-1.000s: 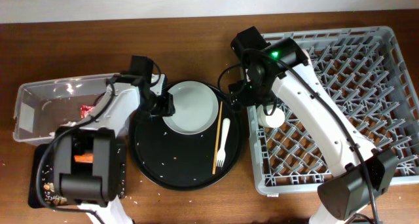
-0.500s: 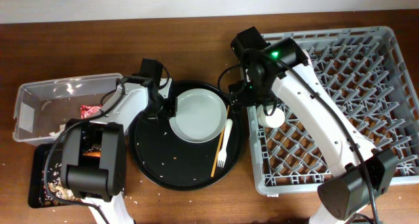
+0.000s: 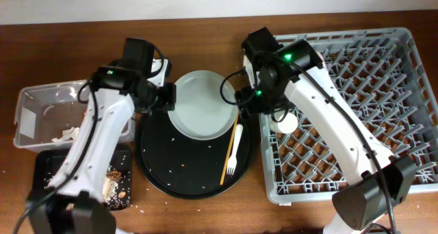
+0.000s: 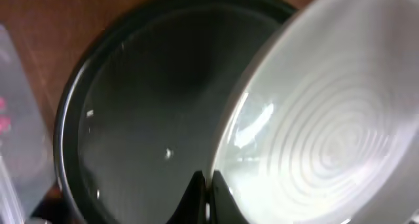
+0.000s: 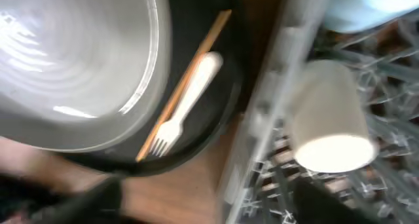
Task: Sort waste into correct bins and load items into the dishwasher rack
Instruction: 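Grasp the white plate rim with the right gripper and lift it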
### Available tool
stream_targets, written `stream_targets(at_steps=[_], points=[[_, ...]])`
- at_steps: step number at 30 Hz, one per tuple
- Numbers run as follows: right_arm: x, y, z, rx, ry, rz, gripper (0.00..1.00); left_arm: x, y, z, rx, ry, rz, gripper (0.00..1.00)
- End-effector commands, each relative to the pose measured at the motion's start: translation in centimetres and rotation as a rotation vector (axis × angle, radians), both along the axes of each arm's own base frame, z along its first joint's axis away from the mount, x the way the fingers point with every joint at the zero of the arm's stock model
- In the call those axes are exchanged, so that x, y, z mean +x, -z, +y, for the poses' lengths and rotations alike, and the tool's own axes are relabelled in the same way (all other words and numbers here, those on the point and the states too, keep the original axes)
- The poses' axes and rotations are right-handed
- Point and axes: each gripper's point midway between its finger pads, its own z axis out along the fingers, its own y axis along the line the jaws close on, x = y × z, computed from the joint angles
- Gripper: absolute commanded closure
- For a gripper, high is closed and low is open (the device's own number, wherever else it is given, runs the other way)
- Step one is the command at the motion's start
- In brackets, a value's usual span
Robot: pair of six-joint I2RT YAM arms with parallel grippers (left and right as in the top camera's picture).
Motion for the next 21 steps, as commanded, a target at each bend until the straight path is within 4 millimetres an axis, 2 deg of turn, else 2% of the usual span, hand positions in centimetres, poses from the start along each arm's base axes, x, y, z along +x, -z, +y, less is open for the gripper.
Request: stream_targets(at_steps=[1, 3, 5, 8, 13, 15, 17, 20, 21], points=[[-0.4, -2.7, 1.4, 0.211, -0.096, -0.005, 0.42, -1.8, -3.0, -0.7, -0.071, 0.012, -0.019, 1.0], [0.0, -3.3, 1.0, 0.293, -0.109, 0.001, 0.39, -2.6, -3.2, -0.7, -0.076, 0.015, 0.003, 1.0], [0.1, -4.6, 1.3, 0.434, -0.162, 0.005, 0.37, -3.1, -3.4, -1.7, -0.128, 0.055, 0.016, 1.0], [0.6, -4.4, 0.1, 0.434, -0.132, 0.003, 0.3, -3.5, -4.1, -3.2, -0.215, 0.101, 0.022, 1.0], [0.5, -4.0, 0.2, 0.437, -0.138, 0.014, 0.31, -3.7, -4.9, -4.6, -0.304, 0.137, 0.023, 1.0], [0.0, -4.0, 0.8, 0.479, -0.144, 0.037, 0.43, -3.5, -5.3, -5.0, -0.332, 0.148, 0.009, 1.0], [-0.2, -4.2, 1.1, 0.502, -0.147, 0.045, 0.59, -3.3, -5.3, -5.1, -0.334, 0.149, -0.001, 1.0], [-0.4, -4.6, 1.5, 0.54, -0.152, 0.056, 0.64, -3.2, -5.7, -5.5, -0.359, 0.161, -0.008, 1.0], [-0.4, -4.6, 1.5, 0.54, -0.151, 0.057, 0.76, -3.2, -5.7, -5.5, -0.359, 0.161, -0.012, 1.0]])
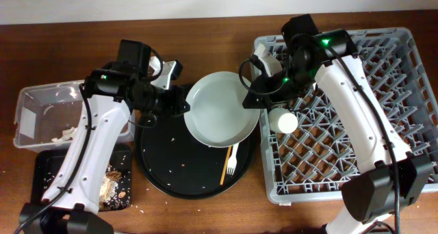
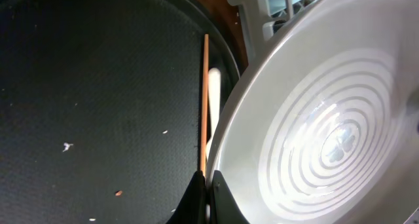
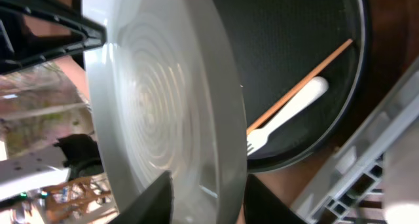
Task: Sort waste into correct bins and load items into the dishwasher rack
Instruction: 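Grasp the white plate rim with the right gripper and lift it, then carry the white plate into the rack and stand it upright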
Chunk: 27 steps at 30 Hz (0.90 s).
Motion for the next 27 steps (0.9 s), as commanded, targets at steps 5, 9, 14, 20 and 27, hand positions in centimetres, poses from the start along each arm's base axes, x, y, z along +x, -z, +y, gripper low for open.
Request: stream_targets(at_steps=[5, 9, 14, 20, 27], points=[[-0.7, -1.3, 0.3, 0.043, -0.009, -0.017, 0.96, 0.3, -2.1, -0.6, -0.049, 0.026, -0.072, 0.98], [-0.6, -1.1, 0.0, 0.023, -0.006, -0.023, 0.96, 0.3, -2.1, -0.6, -0.048, 0.026, -0.072, 0.65], [0.6, 0.0, -2.4, -0.099, 0.04, -0.059, 0.96, 1.4, -2.8, 2.2, -0.038, -0.055, -0.098, 0.25], [3.0, -4.6, -12.3, -0.298, 0.281, -0.158, 0.96, 1.7, -2.9, 5.1, -0.014, -0.136, -0.09, 0.19], [0.7, -12.3, -28.4, -0.952, 0.766, -0.341, 0.96, 1.5, -2.8, 5.1, -0.01, -0.134, -0.085, 0.18]])
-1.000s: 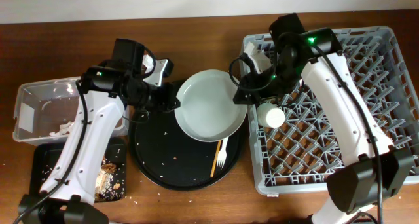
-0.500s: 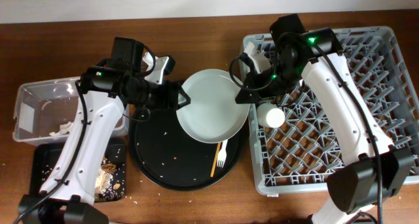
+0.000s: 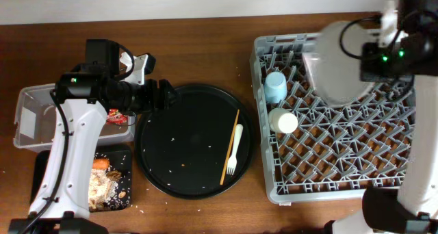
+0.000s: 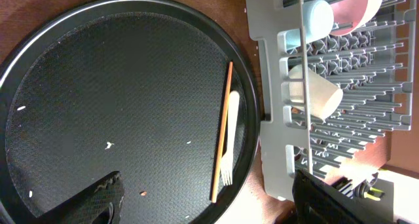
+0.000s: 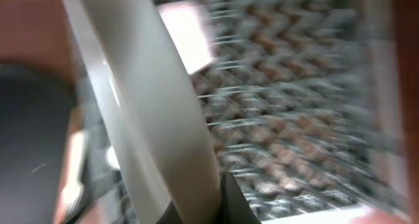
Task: Sort waste into correct bins and load items into the dishwasher rack
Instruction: 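Carry the white plate into the rack and stand it upright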
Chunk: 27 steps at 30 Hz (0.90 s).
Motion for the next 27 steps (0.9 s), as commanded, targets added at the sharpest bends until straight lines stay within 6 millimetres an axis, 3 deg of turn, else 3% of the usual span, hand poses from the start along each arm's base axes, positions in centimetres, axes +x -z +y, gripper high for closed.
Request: stream_targets(at_steps=[1, 2, 10, 17, 18, 19, 21, 24, 27], points=[[-1.1, 0.0, -4.4, -0.227, 0.141, 0.057, 0.96, 0.1, -1.3, 0.2, 0.007, 0.003, -0.043, 0.13], [-1.3, 1.0, -4.8, -0.249, 0.146, 0.1, 0.96, 0.1, -1.3, 0.2, 0.007, 0.003, -0.043, 0.01], [-1.7, 8.7, -4.9, -0.259, 0.111, 0.318, 0.96, 0.1, -1.3, 0.2, 0.007, 0.003, -0.044, 0.01], [-1.4, 13.7, -2.1, -0.167, -0.021, 0.396, 0.95, 0.1, -1.3, 0.2, 0.007, 0.003, -0.044, 0.01], [-1.3, 13.9, -1.4, -0.128, -0.058, 0.395, 0.9, 0.1, -1.3, 0.2, 0.007, 0.003, -0.044, 0.01], [-1.0, 14.1, -0.8, -0.096, -0.073, 0.386, 0.7, 0.1, -1.3, 0.2, 0.007, 0.003, -0.044, 0.01], [-1.1, 14.1, -0.8, -0.095, -0.073, 0.387, 0.5, 0.1, -1.3, 0.2, 0.007, 0.003, -0.044, 0.01], [-0.9, 14.0, -0.6, -0.085, -0.076, 0.376, 0.41, 0.1, -1.3, 0.2, 0.007, 0.003, -0.044, 0.01], [0.1, 11.1, -0.7, -0.092, -0.071, 0.298, 0.37, 0.1, -1.3, 0.2, 0.007, 0.003, -0.044, 0.01]])
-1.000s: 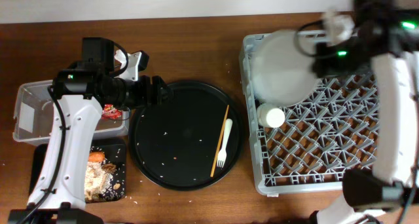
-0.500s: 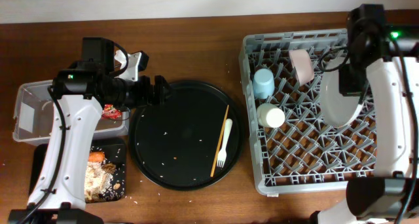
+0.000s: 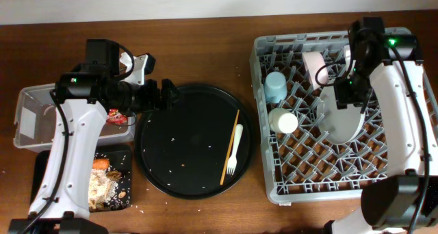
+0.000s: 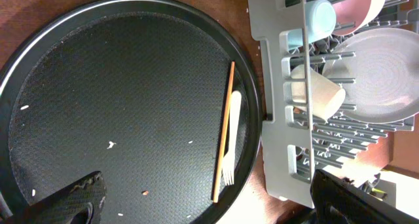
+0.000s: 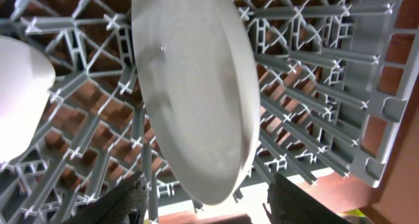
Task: Sort waste into correct bins and load items into the dishwasher rack
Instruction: 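Carry the white plate into the rack and stand it upright, then reach the right gripper to the white fork on the tray and grasp it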
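A white plate (image 3: 346,122) stands on edge among the tines of the grey dishwasher rack (image 3: 410,172). My right gripper (image 3: 344,90) hangs just over it. In the right wrist view the plate (image 5: 193,93) has its rim between the spread fingers (image 5: 127,199) of the open right gripper (image 5: 213,192). My left gripper (image 3: 168,95) is open and holds nothing over the left rim of the black round tray (image 3: 164,172). On that tray lie a white fork (image 4: 230,139) and a wooden chopstick (image 4: 222,132).
A blue cup (image 3: 276,87), a white cup (image 3: 282,121) and a pink dish (image 3: 313,66) sit in the rack. At the left are a clear bin (image 3: 31,121) with a red wrapper (image 3: 120,115) and a black container (image 3: 48,172) of food scraps.
The plate, held by my right gripper over the back of the rack, now stands between the rack's tines, and that gripper has opened. My left gripper stays over the tray, opened slightly wider.
First my left gripper was shut on the plate's rim over the tray, the right one close by. Then both held the plate between tray and rack. Then the left was open and the right held the plate over the rack, where it now stands.
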### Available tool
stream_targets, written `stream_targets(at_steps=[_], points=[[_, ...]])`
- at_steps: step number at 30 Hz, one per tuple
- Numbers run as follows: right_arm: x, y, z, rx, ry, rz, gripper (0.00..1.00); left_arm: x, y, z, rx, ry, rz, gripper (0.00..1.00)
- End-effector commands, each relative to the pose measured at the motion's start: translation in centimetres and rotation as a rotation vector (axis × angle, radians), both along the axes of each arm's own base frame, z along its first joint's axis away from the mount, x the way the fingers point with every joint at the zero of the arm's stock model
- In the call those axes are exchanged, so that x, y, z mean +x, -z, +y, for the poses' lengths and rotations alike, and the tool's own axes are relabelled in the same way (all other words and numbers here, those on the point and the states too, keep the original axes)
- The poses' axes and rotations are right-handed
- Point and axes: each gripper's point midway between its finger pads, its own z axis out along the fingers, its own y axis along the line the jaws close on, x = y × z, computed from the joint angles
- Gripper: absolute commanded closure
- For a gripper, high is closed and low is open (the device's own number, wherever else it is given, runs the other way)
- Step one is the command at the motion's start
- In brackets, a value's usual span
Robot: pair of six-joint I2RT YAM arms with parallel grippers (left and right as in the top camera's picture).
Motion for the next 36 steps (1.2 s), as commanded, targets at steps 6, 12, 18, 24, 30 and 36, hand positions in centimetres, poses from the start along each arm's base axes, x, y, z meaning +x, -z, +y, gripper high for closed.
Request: stream_targets(at_steps=[6, 12, 18, 24, 30, 36], points=[[0.8, -10.9, 8.9, 0.478, -0.118, -0.264, 0.01, 0.1, -1.3, 0.1, 0.0, 0.005, -0.045, 0.01], [-1.5, -10.7, 22.3, 0.878, -0.388, -0.121, 0.01, 0.1, -1.3, 0.1, 0.0, 0.005, -0.045, 0.01], [-1.4, 0.4, 26.4, 0.545, -0.064, -0.007, 0.7, 0.1, -1.3, 0.1, 0.0, 0.005, -0.045, 0.01], [-4.1, 10.7, 30.2, 0.55, 0.101, 0.046, 0.96, 0.1, -1.3, 0.1, 0.0, 0.005, -0.045, 0.01], [-4.1, 15.8, 27.5, 0.415, 0.196, -0.055, 0.96, 0.1, -1.3, 0.1, 0.0, 0.005, -0.045, 0.01], [-4.7, 14.7, 26.0, 0.247, 0.21, -0.118, 0.96, 0.1, -1.3, 0.1, 0.0, 0.005, -0.045, 0.01]])
